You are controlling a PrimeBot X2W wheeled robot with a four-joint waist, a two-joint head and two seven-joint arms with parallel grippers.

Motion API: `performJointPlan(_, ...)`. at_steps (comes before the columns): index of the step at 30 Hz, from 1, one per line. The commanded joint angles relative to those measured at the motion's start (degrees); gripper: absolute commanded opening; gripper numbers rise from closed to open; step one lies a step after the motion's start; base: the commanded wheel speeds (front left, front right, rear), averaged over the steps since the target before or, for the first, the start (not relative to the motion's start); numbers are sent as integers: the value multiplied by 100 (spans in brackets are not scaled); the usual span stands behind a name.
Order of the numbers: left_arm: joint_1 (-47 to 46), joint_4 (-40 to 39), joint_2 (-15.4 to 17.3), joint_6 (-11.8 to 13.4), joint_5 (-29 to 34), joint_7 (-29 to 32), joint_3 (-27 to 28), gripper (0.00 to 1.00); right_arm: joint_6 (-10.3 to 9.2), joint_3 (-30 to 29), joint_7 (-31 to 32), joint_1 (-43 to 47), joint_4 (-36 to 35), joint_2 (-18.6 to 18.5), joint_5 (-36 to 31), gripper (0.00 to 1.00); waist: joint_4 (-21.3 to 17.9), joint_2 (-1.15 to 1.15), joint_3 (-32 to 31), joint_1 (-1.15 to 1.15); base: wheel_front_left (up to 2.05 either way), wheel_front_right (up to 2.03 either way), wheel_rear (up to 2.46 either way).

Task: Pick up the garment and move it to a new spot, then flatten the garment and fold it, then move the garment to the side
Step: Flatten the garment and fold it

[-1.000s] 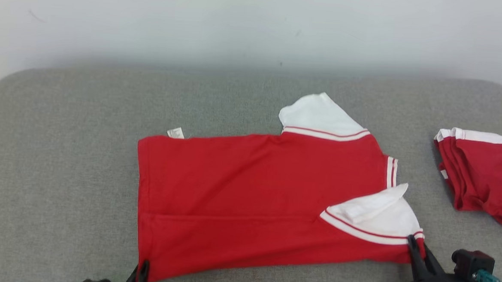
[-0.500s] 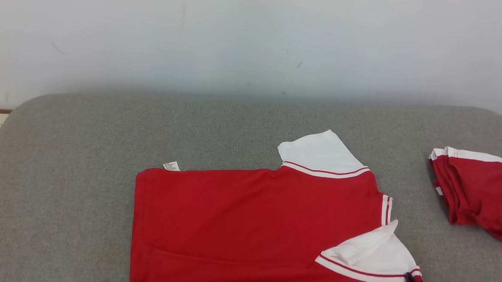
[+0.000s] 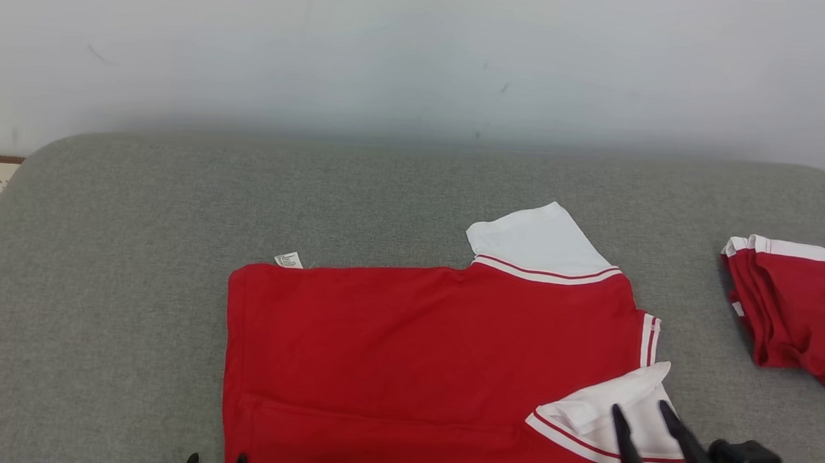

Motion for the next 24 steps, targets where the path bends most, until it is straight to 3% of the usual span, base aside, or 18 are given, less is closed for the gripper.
performJointPlan(1,69,-28,15,26,54,-5,1,100,-7,126,3,99,-92,1,21,100,26,0,11,0,0,0,0)
performJointPlan(11,65,-130,13,68,8,-5,-88,100,-8,1163,3,84,-125,-161,297,100,154,0,85,0,0,0,0)
performJointPlan(13,34,-136,14,73,-12,-5,-124,100,-7,1179,3,26,-33,-149,314,95,203,0,110,0,0,0,0)
performJointPlan(16,12,-143,13,64,-23,-5,-158,100,-8,1229,3,-90,94,-129,292,73,285,0,141,0,0,0,0)
performJointPlan(19,16,-153,13,61,-27,-5,-158,100,-8,1226,3,-188,172,-124,248,34,370,0,170,0,0,0,0)
performJointPlan(20,23,-159,11,50,-16,-5,-170,100,-8,1220,3,-207,202,-129,227,27,401,0,179,0,0,0,0)
performJointPlan(21,27,-160,12,44,-4,-5,-164,100,-8,1207,3,-233,220,-134,222,8,425,0,186,0,0,0,0)
performJointPlan(24,27,-169,12,38,11,-5,-151,100,-8,1099,3,-284,216,-137,179,0,492,0,197,0,0,0,0)
